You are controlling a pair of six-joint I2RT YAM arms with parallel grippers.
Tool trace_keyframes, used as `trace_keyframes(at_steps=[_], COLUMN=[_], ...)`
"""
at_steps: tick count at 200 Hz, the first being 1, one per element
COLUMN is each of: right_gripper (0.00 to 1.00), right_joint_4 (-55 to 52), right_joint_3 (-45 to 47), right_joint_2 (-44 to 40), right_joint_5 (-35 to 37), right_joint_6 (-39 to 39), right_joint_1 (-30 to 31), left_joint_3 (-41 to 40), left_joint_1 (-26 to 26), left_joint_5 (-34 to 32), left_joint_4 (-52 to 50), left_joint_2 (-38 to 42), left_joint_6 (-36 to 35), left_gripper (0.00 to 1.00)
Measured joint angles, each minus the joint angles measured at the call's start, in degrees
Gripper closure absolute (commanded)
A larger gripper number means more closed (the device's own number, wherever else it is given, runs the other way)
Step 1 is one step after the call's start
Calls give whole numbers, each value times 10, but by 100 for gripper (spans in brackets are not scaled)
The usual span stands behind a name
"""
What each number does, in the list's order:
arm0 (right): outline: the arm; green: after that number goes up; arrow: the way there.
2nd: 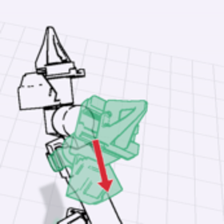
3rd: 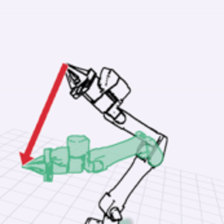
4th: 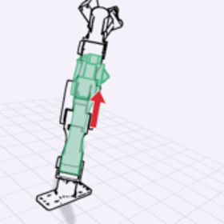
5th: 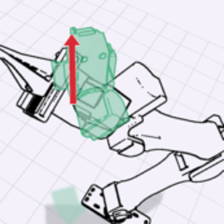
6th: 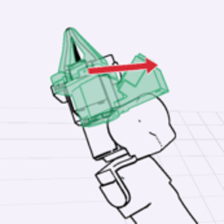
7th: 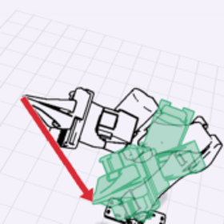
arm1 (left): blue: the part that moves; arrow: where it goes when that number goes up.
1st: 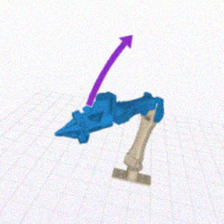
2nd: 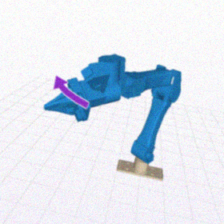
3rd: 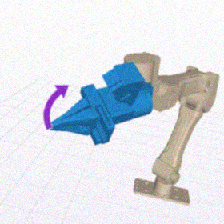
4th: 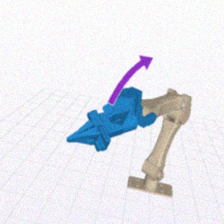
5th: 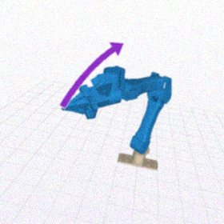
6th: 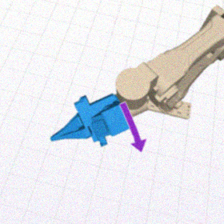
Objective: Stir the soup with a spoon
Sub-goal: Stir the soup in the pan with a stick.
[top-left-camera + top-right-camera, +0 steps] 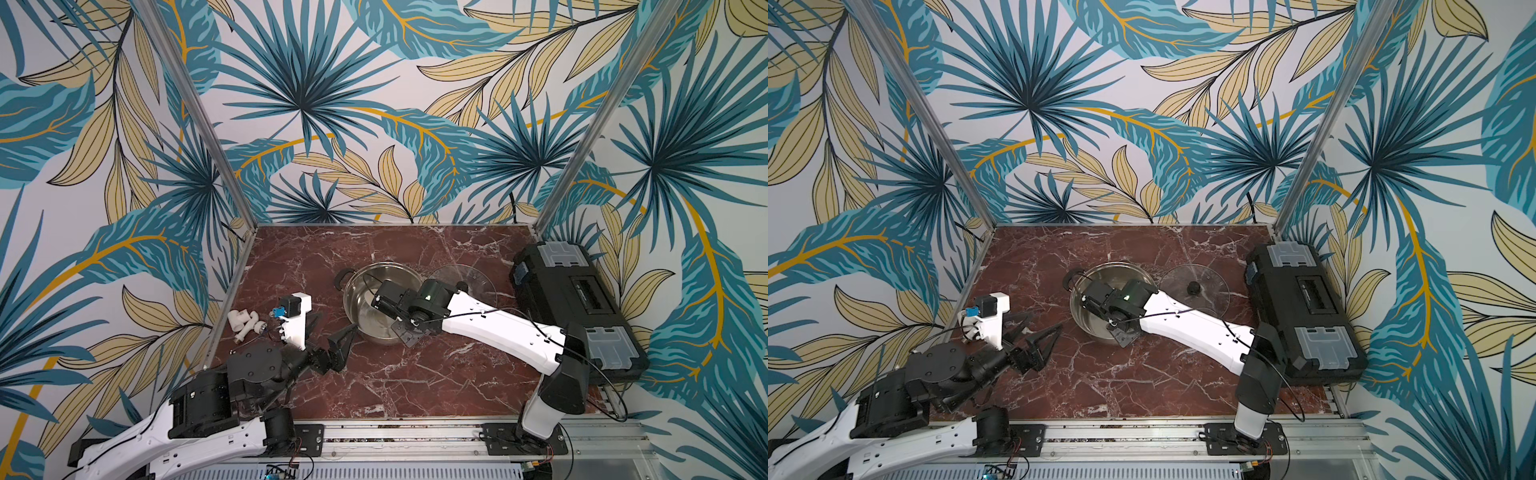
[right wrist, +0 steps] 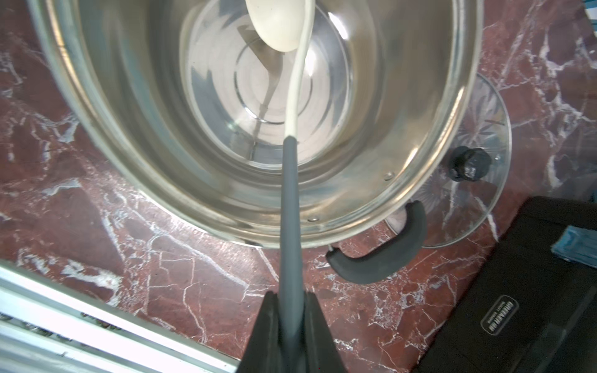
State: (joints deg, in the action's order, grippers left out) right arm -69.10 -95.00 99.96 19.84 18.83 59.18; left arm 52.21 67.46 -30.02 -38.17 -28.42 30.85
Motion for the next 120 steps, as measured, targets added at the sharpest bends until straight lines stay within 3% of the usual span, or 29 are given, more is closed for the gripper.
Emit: trace_keyframes(at_steps=[52, 120], right_gripper=[100, 100], right_joint_4=[9, -4], right_joint_3=[69, 112], right_joint_2=[-57, -120], right_joint_5=[-35, -31], right_joint_6=[2, 2], right_joint_1=[6, -15], left_joint_3=[16, 70], left_joint_1=[-18, -225], left_joint_5=[88, 313], left_joint_4=[-4, -35], left_joint_2=[-68, -154], left_joint_6=[-48, -132], left_gripper=[0, 0])
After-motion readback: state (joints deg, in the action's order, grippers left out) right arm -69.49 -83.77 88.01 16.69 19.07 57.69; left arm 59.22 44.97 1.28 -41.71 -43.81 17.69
